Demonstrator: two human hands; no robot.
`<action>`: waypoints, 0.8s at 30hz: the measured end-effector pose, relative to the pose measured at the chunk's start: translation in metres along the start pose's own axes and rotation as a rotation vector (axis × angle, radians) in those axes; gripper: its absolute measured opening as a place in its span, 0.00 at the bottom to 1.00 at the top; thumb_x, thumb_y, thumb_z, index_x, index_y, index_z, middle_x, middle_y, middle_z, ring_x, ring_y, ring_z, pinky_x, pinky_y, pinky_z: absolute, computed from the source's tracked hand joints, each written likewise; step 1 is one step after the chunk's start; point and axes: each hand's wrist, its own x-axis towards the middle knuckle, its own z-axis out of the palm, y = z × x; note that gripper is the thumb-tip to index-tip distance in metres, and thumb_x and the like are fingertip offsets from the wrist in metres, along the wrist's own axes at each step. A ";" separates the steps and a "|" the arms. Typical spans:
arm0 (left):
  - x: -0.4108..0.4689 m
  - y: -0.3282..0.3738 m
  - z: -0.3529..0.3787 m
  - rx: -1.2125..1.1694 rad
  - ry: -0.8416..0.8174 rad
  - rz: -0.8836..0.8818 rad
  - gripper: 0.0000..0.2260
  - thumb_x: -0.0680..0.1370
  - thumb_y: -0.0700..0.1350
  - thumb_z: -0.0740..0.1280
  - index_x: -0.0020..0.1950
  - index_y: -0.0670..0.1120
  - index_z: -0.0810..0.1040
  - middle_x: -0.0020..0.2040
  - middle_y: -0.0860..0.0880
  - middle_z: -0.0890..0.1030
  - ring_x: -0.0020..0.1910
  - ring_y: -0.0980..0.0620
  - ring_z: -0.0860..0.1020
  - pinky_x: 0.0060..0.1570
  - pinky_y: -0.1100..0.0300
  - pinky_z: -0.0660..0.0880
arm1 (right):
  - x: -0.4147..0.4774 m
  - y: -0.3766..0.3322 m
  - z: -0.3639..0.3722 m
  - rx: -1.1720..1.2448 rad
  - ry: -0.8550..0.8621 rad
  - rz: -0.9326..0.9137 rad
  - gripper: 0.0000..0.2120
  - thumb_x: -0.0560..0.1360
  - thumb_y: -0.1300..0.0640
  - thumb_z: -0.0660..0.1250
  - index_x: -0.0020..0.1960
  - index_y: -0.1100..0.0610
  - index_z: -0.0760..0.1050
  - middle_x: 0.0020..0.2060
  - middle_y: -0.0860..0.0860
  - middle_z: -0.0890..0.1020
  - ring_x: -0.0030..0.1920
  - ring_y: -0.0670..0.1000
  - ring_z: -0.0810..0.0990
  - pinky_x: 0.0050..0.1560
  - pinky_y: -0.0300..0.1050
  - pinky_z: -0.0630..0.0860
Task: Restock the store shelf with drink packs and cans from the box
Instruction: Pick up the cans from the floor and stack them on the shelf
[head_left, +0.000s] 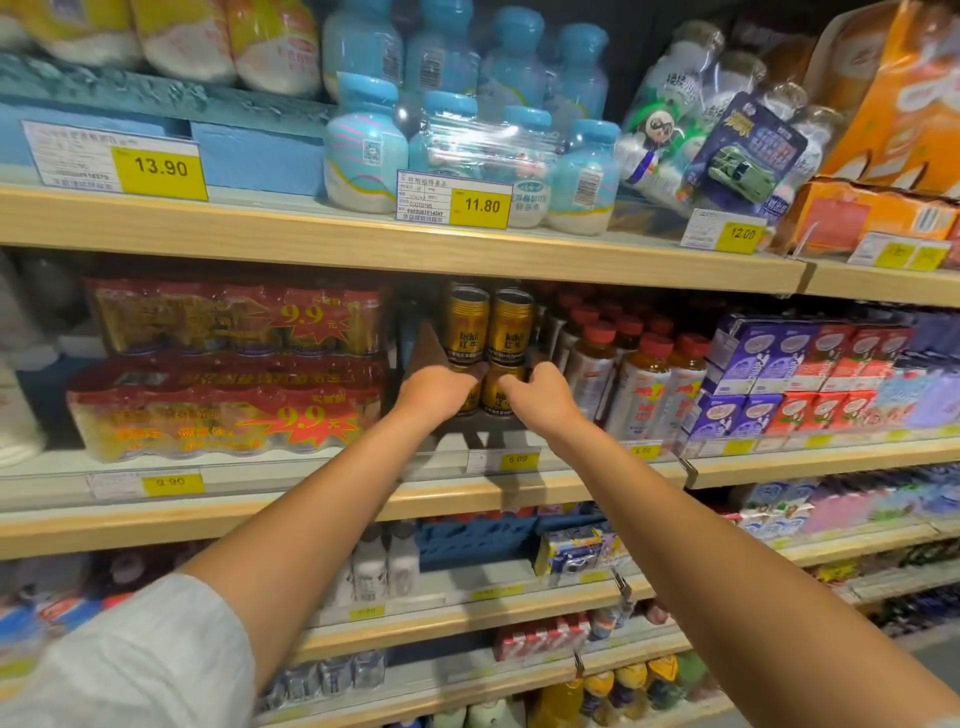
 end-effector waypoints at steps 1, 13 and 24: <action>-0.011 0.001 -0.002 -0.012 0.003 0.003 0.33 0.75 0.60 0.70 0.74 0.45 0.69 0.65 0.42 0.78 0.57 0.43 0.78 0.53 0.57 0.72 | -0.007 0.000 -0.001 -0.006 -0.010 -0.025 0.11 0.77 0.55 0.68 0.38 0.56 0.71 0.31 0.48 0.74 0.33 0.48 0.73 0.33 0.43 0.68; -0.104 0.017 0.022 -0.088 0.015 0.122 0.42 0.73 0.63 0.71 0.79 0.47 0.56 0.78 0.47 0.63 0.75 0.46 0.64 0.66 0.52 0.67 | -0.082 0.039 -0.043 -0.004 0.005 -0.034 0.40 0.78 0.42 0.67 0.81 0.57 0.54 0.78 0.54 0.64 0.75 0.54 0.66 0.71 0.52 0.69; -0.191 0.049 0.174 -0.125 -0.392 0.235 0.49 0.70 0.68 0.69 0.81 0.53 0.48 0.80 0.53 0.57 0.75 0.54 0.62 0.69 0.52 0.68 | -0.171 0.171 -0.158 0.061 0.203 0.225 0.41 0.77 0.41 0.69 0.81 0.56 0.55 0.79 0.53 0.62 0.77 0.55 0.63 0.73 0.54 0.68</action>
